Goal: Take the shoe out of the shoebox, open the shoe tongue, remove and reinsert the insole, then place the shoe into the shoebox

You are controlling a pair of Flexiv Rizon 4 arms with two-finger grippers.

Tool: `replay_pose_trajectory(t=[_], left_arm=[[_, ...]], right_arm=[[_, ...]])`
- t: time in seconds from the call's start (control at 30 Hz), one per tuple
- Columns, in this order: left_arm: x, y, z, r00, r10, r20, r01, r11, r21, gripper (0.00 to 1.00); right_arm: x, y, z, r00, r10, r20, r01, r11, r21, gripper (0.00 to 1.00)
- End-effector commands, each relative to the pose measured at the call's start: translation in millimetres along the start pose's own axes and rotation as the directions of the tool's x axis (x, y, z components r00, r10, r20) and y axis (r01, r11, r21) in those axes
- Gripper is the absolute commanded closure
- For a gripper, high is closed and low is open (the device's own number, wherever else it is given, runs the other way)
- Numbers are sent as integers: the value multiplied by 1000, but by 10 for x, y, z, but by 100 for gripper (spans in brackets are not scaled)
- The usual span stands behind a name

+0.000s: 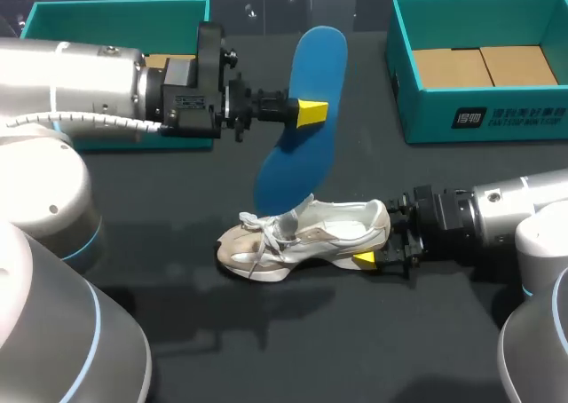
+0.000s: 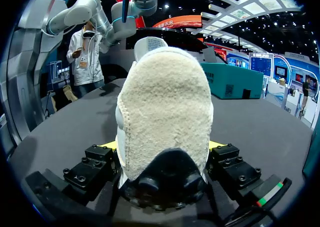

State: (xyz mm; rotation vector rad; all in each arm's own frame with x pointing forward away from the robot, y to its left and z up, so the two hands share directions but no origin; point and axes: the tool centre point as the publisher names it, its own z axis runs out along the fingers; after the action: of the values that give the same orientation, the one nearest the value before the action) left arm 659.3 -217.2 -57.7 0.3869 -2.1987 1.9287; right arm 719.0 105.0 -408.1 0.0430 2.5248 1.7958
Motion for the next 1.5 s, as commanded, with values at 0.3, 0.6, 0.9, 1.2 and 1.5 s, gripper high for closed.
replay_pose_trajectory(t=[0.3, 0.6, 0.9, 1.2, 1.5], left_arm=[[166, 126, -276, 999, -47, 17, 47, 999, 25, 100], [306, 172, -490, 992, -123, 15, 122, 991, 56, 100], [515, 160, -558, 992, -129, -3, 129, 988, 91, 100], [517, 155, -561, 991, -136, -6, 136, 987, 90, 100], [517, 155, -561, 991, -136, -6, 136, 987, 90, 100]], right_arm=[[7, 5, 2, 1000, 0, 0, 0, 1000, 2, 100], [7, 5, 2, 1000, 0, 0, 0, 1000, 2, 100], [7, 5, 2, 1000, 0, 0, 0, 1000, 2, 100], [7, 5, 2, 1000, 0, 0, 0, 1000, 2, 100], [14, 16, -42, 1000, 10, 16, -11, 995, 96, 0]])
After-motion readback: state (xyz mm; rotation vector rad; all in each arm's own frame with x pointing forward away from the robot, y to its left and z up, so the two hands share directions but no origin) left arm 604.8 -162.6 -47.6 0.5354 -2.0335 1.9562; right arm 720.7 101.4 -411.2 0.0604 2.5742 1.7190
